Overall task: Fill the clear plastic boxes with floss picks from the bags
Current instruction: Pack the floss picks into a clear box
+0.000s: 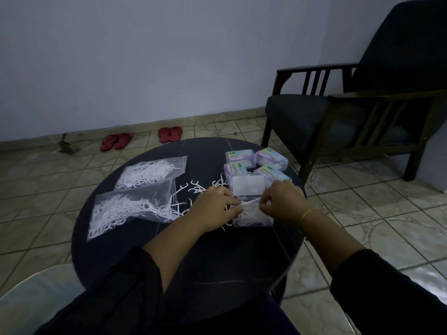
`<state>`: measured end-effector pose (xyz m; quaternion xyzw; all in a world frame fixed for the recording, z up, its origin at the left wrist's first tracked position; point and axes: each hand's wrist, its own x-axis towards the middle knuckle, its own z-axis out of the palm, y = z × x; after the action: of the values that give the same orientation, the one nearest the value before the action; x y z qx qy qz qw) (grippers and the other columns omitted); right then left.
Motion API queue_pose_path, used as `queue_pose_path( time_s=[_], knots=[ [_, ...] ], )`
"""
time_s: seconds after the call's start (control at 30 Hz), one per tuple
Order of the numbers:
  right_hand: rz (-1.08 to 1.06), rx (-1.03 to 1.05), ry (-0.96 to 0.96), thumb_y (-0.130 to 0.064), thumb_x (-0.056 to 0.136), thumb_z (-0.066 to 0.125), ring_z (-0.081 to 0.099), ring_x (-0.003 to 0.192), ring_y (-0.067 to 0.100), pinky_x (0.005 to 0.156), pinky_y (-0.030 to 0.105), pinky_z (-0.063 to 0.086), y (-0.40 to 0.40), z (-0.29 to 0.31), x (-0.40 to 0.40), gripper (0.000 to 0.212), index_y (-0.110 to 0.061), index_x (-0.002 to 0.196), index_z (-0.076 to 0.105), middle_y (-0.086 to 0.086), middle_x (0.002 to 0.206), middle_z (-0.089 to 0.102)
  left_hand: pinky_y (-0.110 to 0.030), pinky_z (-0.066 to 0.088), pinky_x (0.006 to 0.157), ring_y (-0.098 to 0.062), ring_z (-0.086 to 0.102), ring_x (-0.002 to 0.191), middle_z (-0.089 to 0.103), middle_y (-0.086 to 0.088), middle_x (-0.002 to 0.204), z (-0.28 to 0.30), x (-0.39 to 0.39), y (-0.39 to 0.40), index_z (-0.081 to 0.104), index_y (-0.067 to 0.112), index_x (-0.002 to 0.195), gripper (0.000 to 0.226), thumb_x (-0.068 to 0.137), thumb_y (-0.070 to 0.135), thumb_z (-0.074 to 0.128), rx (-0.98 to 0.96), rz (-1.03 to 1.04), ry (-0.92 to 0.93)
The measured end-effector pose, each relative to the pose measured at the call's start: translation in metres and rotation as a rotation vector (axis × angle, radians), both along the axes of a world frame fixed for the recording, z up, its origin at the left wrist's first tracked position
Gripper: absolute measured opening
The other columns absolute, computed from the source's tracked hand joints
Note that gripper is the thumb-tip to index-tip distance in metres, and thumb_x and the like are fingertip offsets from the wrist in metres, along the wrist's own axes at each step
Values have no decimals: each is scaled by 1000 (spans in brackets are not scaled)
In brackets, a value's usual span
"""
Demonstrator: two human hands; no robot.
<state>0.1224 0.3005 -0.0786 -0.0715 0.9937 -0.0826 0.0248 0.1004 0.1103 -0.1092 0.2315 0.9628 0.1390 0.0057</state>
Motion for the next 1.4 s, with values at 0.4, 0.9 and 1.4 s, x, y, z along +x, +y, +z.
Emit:
queue_pose_path(
  time_s=[0.4,0.9,1.4],
  knots=[
    [22,-30,160,-41,94,49,44,111,19,93,32,39,-19,-5,3,29,-29,115,64,1,115,56,-33,39,94,-19,44,111,56,2,117,11,3,-29,60,31,126,33,97,37,48,-8,95,61],
    [200,368,68,-60,90,40,33,124,27,99,41,27,-97,-11,6,60,-14,122,59,9,133,43,-40,24,106,-21,33,126,47,2,131,14,5,-72,59,23,127,43,89,43,49,-475,191,66],
    [142,358,75,-66,87,40,33,123,27,97,40,28,-101,-17,-3,62,-17,121,61,10,136,40,-42,23,104,-22,33,127,48,0,132,4,0,-71,57,25,129,57,88,61,42,-355,288,41]
  ],
)
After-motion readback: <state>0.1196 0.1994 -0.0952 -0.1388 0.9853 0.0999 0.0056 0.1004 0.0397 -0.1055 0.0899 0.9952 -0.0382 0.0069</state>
